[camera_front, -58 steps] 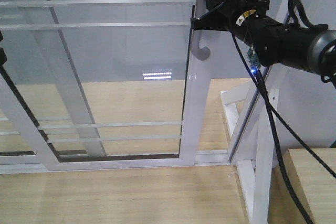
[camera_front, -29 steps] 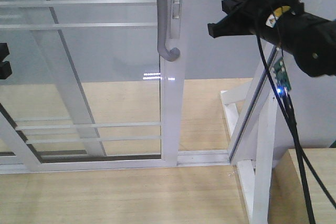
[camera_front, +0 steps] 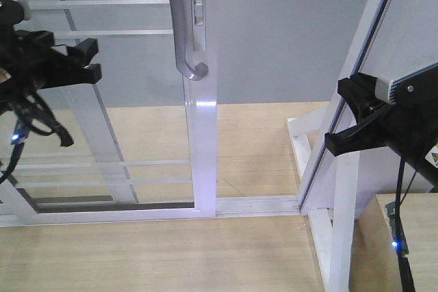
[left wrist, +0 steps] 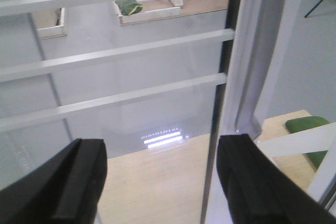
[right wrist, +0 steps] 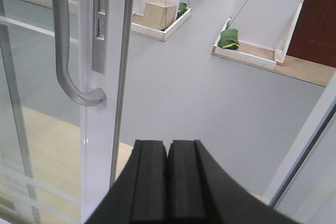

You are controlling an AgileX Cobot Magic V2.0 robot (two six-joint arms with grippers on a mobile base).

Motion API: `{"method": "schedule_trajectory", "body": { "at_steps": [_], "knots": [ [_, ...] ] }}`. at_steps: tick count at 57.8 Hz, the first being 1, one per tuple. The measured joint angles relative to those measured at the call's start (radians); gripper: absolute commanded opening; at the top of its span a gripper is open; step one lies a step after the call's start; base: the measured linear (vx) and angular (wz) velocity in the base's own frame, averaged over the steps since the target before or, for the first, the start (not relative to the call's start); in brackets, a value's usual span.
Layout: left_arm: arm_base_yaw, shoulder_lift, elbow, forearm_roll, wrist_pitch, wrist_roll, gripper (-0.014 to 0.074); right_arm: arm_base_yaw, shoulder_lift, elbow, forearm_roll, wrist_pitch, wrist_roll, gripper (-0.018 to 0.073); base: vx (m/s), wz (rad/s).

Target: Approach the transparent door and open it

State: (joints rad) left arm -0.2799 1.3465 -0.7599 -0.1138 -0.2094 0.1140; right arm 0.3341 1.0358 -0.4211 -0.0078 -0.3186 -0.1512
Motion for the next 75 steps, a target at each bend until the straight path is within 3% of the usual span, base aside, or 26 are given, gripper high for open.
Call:
{"method": "schedule_trajectory", "body": {
  "at_steps": [14, 26, 50, 59, 70, 75],
  "knots": [
    [-0.071, 0.258, -0.262, 0.0, -0.013, -0.011, 0.0563, 0.0, -0.01, 0.011, 0.0, -0.003, 0.0, -0.0008, 0.0, 0.0],
    [-0.076, 0.386, -0.405, 0.001, -0.013, -0.08, 0.0562, 0.0, -0.01, 0.011, 0.0, -0.003, 0.0, -0.0008, 0.0, 0.0],
    [-0.076, 0.544, -0.606, 0.001, -0.013, -0.088, 0.049, 0.0, -0.01, 0.011, 0.0, -0.003, -0.028, -0.0008, 0.0, 0.0],
    [-0.079, 0.586, -0.662, 0.006, -0.012, -0.088, 0.0335, 0.0, -0.01, 0.011, 0.0, -0.003, -0.041, -0.0008, 0.0, 0.0],
    [-0.089, 0.587, -0.666, 0.012, -0.005, -0.064, 0.0013, 0.0, -0.01, 0.011, 0.0, -0.003, -0.046, -0.0008, 0.0, 0.0],
    [-0.089, 0.584, -0.666, 0.01, 0.003, -0.046, -0.0008, 0.0, -0.01, 0.011, 0.0, -0.004, -0.046, -0.0008, 0.0, 0.0]
  ]
}}
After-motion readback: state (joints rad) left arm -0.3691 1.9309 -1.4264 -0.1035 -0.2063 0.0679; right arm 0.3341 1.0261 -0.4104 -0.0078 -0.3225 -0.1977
